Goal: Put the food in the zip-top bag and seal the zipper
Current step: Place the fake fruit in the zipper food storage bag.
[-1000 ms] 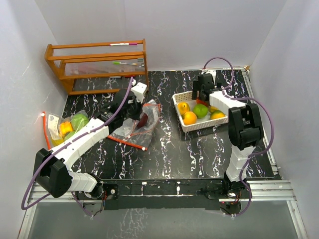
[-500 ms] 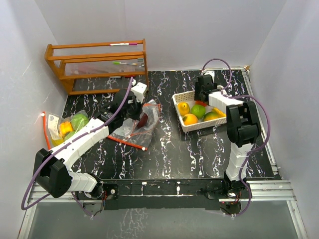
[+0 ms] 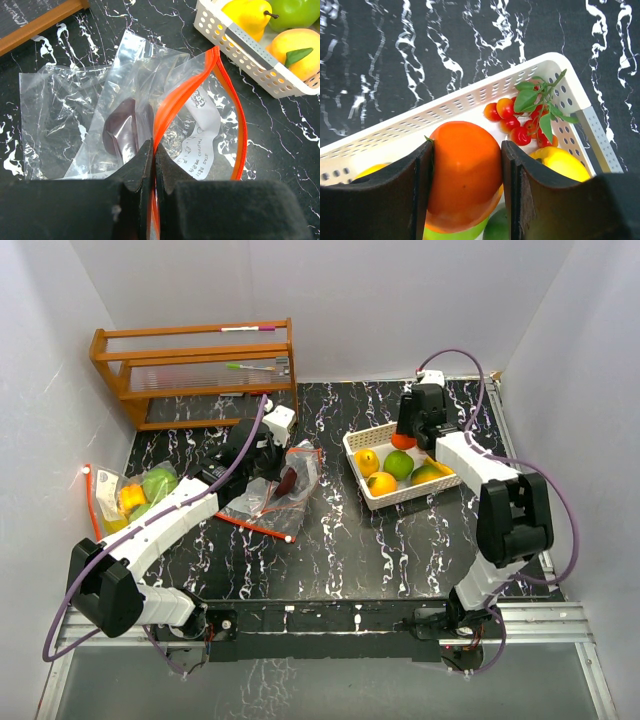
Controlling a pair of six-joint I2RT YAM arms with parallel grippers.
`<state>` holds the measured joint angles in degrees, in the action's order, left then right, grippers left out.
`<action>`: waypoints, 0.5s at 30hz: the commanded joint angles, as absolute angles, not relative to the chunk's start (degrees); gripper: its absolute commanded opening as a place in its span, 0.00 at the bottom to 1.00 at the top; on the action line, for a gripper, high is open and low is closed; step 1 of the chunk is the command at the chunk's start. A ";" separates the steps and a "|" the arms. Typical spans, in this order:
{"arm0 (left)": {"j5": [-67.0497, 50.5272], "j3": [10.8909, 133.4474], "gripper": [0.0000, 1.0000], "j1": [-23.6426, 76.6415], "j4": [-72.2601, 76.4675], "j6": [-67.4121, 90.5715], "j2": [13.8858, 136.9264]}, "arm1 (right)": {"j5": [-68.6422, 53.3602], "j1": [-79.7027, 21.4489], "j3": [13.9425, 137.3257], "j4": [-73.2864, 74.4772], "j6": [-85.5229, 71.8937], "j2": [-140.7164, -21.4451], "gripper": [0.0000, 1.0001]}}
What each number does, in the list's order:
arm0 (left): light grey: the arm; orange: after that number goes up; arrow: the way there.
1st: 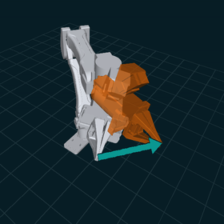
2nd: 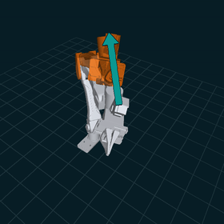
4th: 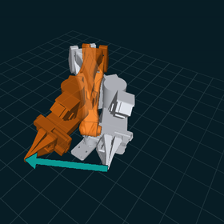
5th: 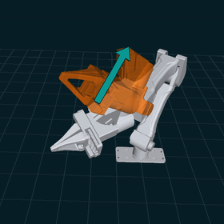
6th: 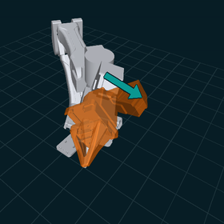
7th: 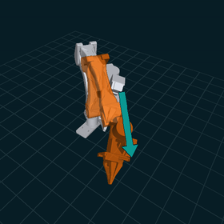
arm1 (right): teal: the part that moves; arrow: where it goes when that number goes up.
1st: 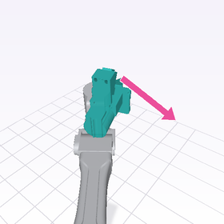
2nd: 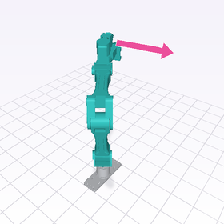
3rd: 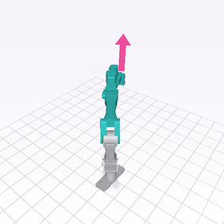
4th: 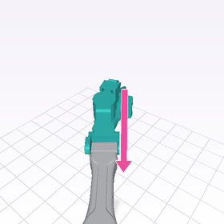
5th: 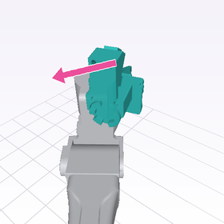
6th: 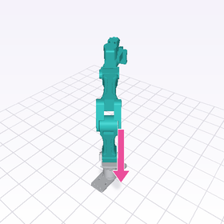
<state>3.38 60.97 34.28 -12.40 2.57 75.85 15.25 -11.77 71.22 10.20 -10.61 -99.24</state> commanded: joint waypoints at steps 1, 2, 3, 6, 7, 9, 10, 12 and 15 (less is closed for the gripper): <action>2.90 60.58 0.00 34.25 -11.78 2.22 73.71 | 11.67 -11.85 70.02 6.14 -11.18 -91.82 0.21; 2.90 60.57 0.00 34.32 -11.78 2.21 73.88 | 10.29 -11.82 69.89 6.46 -11.31 -90.55 0.21; 2.90 60.62 0.00 34.27 -11.78 2.20 74.03 | 8.93 -11.86 69.64 6.87 -11.41 -89.12 0.20; 2.82 60.75 0.00 34.22 -11.71 2.30 74.50 | 2.88 -11.95 67.79 6.74 -13.65 -84.44 0.20; 2.74 60.73 0.00 34.28 -11.63 2.33 74.74 | 0.59 -12.00 67.09 6.42 -14.52 -83.03 0.20; 2.56 60.82 0.00 34.24 -11.69 2.38 75.04 | -3.40 -12.46 65.94 6.27 -16.34 -80.58 0.20; 2.45 60.84 0.00 34.27 -11.65 2.37 75.17 | -5.38 -13.10 65.33 5.97 -17.14 -79.60 0.20; 2.31 60.86 0.00 34.20 -11.62 2.55 75.52 | -8.70 -15.58 63.94 4.60 -18.34 -77.94 0.19; 1.89 60.91 0.00 34.19 -11.60 2.72 75.82 | -10.44 -22.04 61.44 0.86 -19.68 -76.06 0.19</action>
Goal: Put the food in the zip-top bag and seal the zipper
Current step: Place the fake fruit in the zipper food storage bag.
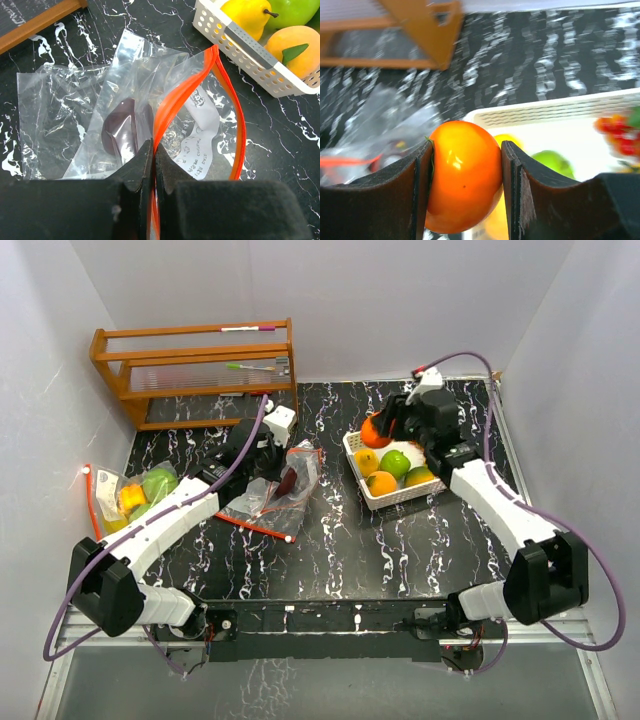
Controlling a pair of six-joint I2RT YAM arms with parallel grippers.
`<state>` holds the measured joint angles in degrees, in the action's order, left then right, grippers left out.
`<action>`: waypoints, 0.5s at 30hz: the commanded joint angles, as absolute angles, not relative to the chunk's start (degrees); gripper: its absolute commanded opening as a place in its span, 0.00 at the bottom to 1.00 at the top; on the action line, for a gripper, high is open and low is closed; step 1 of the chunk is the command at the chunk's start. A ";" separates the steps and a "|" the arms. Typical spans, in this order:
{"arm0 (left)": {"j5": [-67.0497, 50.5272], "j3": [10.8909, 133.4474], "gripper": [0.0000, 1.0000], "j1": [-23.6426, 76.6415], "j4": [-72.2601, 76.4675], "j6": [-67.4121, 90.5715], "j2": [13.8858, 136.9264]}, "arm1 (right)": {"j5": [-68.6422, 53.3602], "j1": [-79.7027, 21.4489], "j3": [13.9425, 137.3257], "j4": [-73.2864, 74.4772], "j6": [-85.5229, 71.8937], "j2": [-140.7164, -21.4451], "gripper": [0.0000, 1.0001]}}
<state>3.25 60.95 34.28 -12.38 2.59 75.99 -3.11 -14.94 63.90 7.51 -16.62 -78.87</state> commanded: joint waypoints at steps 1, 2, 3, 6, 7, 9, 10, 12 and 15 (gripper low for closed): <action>1.79 60.91 0.00 34.20 -11.52 2.77 75.89 | -10.13 -25.32 60.42 -0.39 -20.21 -75.52 0.19; 1.62 60.91 0.00 34.20 -11.52 2.87 75.98 | -9.78 -27.72 59.86 -1.69 -20.79 -75.37 0.19; 1.59 60.91 0.00 34.23 -11.51 2.96 76.02 | -9.36 -30.06 59.37 -3.00 -21.54 -75.24 0.19; 1.34 60.91 0.00 34.27 -11.53 2.97 76.32 | -7.81 -35.87 58.38 -6.21 -23.26 -75.08 0.19; 1.26 60.93 0.00 34.22 -11.50 2.97 76.45 | -7.13 -37.24 58.05 -7.20 -23.71 -75.06 0.19; 1.02 60.92 0.00 34.22 -11.51 3.11 76.55 | -5.68 -39.33 57.90 -7.96 -24.65 -75.33 0.19; 0.91 60.91 0.00 34.23 -11.51 3.08 76.63 | -5.04 -39.93 57.84 -7.86 -25.08 -75.66 0.19; 0.72 60.99 0.00 34.27 -11.44 3.25 76.56 | -4.01 -40.55 57.60 -8.27 -26.44 -76.68 0.19; 0.53 61.00 0.00 34.26 -11.39 3.42 76.34 | -2.16 -40.99 56.47 -10.70 -29.50 -78.71 0.19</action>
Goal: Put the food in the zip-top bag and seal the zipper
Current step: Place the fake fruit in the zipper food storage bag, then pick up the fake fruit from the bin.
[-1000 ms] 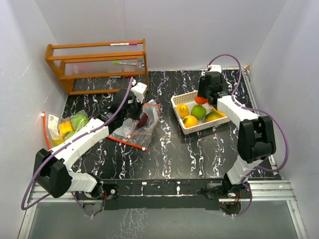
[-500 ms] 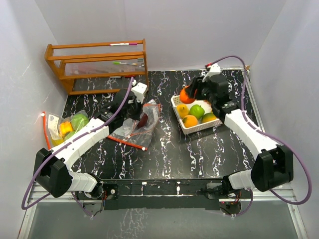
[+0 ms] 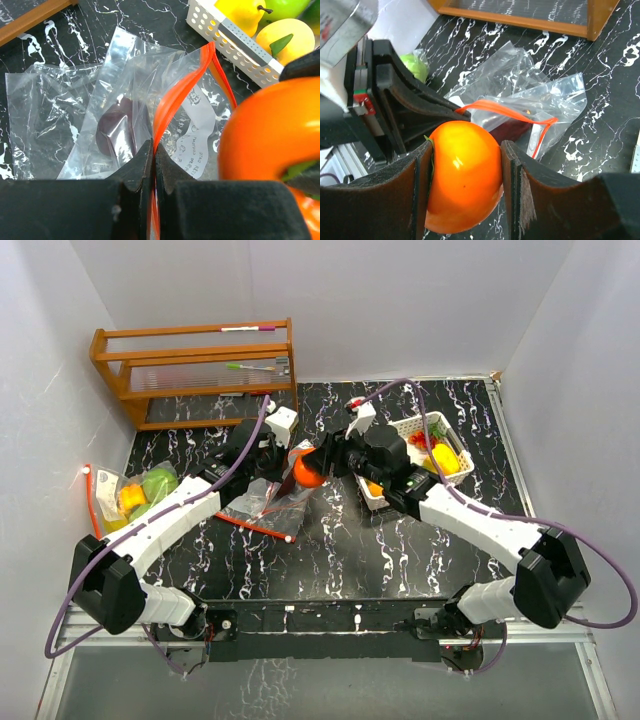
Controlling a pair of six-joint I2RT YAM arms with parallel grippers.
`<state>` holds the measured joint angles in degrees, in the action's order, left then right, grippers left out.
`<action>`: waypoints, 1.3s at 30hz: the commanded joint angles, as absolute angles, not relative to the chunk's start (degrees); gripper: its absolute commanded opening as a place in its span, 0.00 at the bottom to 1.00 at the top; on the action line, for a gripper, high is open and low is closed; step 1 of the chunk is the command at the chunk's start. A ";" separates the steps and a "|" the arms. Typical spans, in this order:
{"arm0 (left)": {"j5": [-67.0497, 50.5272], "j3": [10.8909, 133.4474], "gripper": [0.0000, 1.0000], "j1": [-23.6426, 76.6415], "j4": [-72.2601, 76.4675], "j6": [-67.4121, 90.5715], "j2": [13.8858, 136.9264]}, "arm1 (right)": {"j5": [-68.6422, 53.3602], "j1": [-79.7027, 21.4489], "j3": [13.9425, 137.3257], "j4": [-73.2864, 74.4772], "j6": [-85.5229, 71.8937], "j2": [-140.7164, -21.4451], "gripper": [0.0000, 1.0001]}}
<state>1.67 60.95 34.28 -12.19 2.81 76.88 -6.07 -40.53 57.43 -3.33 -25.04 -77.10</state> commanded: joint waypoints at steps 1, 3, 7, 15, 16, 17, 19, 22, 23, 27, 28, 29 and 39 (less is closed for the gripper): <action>0.53 61.02 0.00 34.24 -11.42 3.45 76.25 | -1.51 -41.03 56.48 -11.21 -30.49 -79.94 0.19; 0.60 60.91 0.00 34.22 -11.38 3.54 76.00 | 0.11 -41.74 56.88 -11.43 -31.80 -81.73 0.19; 1.00 60.86 0.00 34.28 -11.29 3.53 75.50 | 5.95 -44.67 58.69 -8.43 -33.13 -85.50 0.19; 0.09 60.92 0.00 34.19 -10.99 3.86 74.97 | 21.28 -47.08 57.06 -10.08 -38.62 -86.89 0.28; 0.04 60.91 0.00 34.19 -11.07 3.94 74.97 | 22.97 -47.22 57.57 -10.07 -39.05 -87.48 0.37; 0.01 60.91 0.00 34.19 -11.07 3.88 75.05 | 24.91 -47.44 58.28 -9.94 -39.25 -88.11 0.49; 0.04 60.83 0.00 34.24 -11.03 3.88 75.06 | 29.16 -48.19 59.57 -9.73 -39.01 -89.17 0.63; 0.16 60.82 0.00 34.27 -11.11 3.79 75.17 | 30.92 -48.85 60.43 -10.17 -37.89 -89.97 0.73; 0.17 60.82 0.00 34.24 -11.16 3.70 75.23 | 30.71 -48.93 60.54 -10.38 -37.43 -90.05 0.75; 0.26 60.82 0.00 34.20 -11.08 3.69 75.26 | 28.32 -49.04 60.89 -11.01 -35.23 -89.98 0.83; 0.26 60.78 0.00 34.17 -11.15 3.71 75.26 | 27.74 -49.11 60.79 -10.92 -34.73 -89.69 0.83; 0.26 60.81 0.00 34.14 -11.16 3.75 75.24 | 27.53 -49.19 60.49 -10.97 -34.56 -89.13 0.84; 0.34 60.64 0.00 34.15 -11.23 3.62 74.95 | 37.97 -49.57 53.36 2.71 -34.37 -74.43 0.90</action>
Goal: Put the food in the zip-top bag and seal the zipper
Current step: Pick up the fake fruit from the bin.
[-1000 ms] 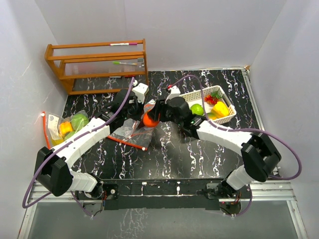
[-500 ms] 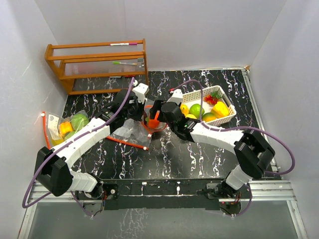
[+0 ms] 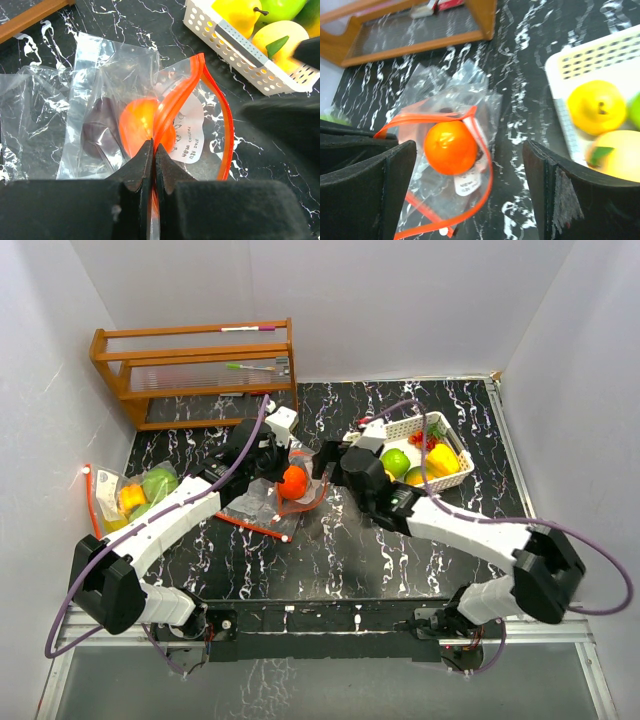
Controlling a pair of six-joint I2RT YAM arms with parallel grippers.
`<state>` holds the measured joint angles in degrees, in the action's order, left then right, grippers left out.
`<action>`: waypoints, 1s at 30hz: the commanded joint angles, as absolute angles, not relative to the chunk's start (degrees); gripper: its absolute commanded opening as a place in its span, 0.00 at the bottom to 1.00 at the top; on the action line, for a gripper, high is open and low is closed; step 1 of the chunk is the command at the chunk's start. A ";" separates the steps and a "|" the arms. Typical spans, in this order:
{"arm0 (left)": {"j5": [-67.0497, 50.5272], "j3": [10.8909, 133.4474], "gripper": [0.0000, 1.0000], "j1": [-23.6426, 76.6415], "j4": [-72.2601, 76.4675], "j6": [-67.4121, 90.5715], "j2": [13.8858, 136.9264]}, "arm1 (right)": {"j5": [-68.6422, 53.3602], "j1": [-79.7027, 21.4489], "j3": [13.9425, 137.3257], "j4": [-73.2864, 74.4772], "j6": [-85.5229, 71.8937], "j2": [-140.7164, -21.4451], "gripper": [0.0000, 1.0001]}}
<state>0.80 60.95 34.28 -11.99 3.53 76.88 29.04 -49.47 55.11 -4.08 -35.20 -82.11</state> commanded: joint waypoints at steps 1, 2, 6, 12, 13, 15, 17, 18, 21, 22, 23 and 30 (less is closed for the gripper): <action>0.42 60.58 0.00 34.11 -11.25 3.61 74.89 | 39.72 -49.31 52.76 4.74 -33.76 -72.84 0.93; 0.44 60.56 0.00 34.12 -11.25 3.57 74.81 | 39.99 -48.61 52.52 7.12 -33.19 -71.70 0.95; 0.40 60.57 0.00 34.12 -11.25 3.54 74.72 | 34.54 -41.57 53.84 17.58 -32.59 -70.60 0.99; -0.09 60.58 0.00 34.10 -11.34 3.57 74.67 | 21.10 -30.37 54.48 18.90 -28.00 -73.73 0.99; -0.16 60.56 0.00 34.13 -11.34 3.52 74.62 | 19.80 -29.55 55.14 19.08 -27.07 -74.96 0.99; -0.26 60.57 0.00 34.11 -11.25 3.55 74.46 | 16.77 -28.22 56.76 19.68 -25.71 -77.56 0.99; -0.25 60.60 0.00 34.14 -11.25 3.50 74.38 | 14.03 -27.41 58.48 20.08 -24.23 -80.18 0.98; -0.25 60.56 0.00 34.12 -11.33 3.45 74.36 | 13.11 -27.22 59.22 20.63 -23.72 -81.37 0.98; -0.12 60.58 0.00 34.10 -11.37 3.36 74.19 | 12.93 -27.14 60.68 23.01 -23.26 -84.15 0.98; -0.09 60.56 0.00 34.12 -11.42 3.34 74.18 | 13.22 -27.07 60.68 23.32 -23.25 -84.68 0.99; -0.09 60.60 0.00 34.13 -11.38 3.26 74.15 | 13.50 -27.07 60.57 23.24 -23.29 -84.94 0.98; -0.09 60.47 0.00 34.10 -11.34 3.21 73.92 | 16.34 -26.98 59.69 22.70 -23.49 -87.02 0.98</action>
